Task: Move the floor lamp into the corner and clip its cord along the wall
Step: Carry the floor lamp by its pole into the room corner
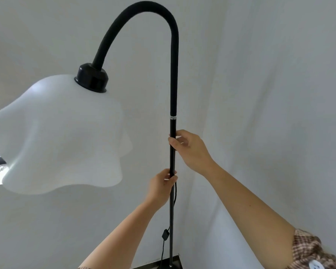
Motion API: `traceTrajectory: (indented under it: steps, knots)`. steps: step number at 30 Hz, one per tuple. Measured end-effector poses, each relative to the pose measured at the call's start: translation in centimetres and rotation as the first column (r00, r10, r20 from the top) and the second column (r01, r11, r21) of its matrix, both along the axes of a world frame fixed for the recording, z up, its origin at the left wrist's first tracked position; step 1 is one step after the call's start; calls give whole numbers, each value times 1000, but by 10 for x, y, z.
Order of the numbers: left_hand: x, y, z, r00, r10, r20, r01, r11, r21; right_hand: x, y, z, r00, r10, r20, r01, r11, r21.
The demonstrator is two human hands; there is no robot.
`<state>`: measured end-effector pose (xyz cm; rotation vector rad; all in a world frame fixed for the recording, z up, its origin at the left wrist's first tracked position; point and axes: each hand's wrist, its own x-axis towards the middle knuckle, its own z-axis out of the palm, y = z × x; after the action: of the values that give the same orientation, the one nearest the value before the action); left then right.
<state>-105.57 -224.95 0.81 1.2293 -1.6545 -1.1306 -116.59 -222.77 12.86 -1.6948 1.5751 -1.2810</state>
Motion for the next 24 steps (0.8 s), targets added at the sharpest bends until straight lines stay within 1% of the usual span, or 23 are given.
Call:
traceTrajectory:
  steps: [3,6,11,16,21,24]
  knots:
    - [9,-1,1,998,56,23,-57,998,16,11,-3,3,998,43,-53,-43,999,11]
    - [18,0,2,996,79,39,-80,996,34,19,-4,2,996,76,-54,-74,997,37]
    - [28,6,2,994,64,89,-68,997,34,24,-1,-4,994,101,-34,-99,994,50]
    - [29,15,3,995,33,97,-37,998,43,18,5,-7,995,102,-3,-101,994,45]
    - [30,23,0,996,48,80,-53,997,58,3,14,-26,999,41,14,-42,997,71]
    - [30,26,-10,995,64,78,-71,993,92,-12,18,-60,1000,-22,4,22,990,140]
